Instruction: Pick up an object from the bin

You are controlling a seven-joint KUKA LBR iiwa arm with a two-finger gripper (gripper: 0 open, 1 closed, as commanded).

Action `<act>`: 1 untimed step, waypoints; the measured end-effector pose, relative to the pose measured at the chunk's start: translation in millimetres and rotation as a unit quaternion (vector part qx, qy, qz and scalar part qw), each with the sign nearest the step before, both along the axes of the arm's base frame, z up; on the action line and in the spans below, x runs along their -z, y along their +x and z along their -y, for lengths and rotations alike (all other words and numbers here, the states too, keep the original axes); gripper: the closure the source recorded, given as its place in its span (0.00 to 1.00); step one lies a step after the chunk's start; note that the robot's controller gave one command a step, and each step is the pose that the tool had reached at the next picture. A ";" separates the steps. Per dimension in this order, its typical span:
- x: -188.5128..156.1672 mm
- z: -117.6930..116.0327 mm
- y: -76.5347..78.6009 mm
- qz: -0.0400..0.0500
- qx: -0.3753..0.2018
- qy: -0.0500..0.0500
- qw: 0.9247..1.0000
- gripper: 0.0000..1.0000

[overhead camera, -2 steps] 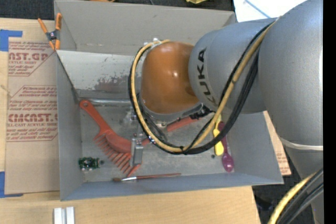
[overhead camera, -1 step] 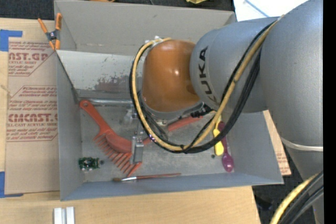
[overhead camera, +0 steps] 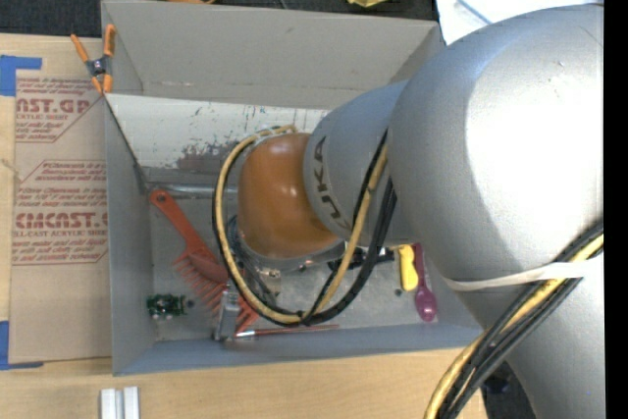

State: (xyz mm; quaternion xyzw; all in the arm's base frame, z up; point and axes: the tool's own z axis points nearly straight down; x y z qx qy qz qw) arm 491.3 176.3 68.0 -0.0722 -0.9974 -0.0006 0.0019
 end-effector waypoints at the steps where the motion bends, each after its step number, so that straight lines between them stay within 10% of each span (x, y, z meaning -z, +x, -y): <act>1: -65.2 -11.1 -6.7 0.006 0.046 0.002 0.999 0.00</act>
Offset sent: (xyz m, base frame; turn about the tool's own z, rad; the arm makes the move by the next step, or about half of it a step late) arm -0.0007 0.0000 0.0049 0.0068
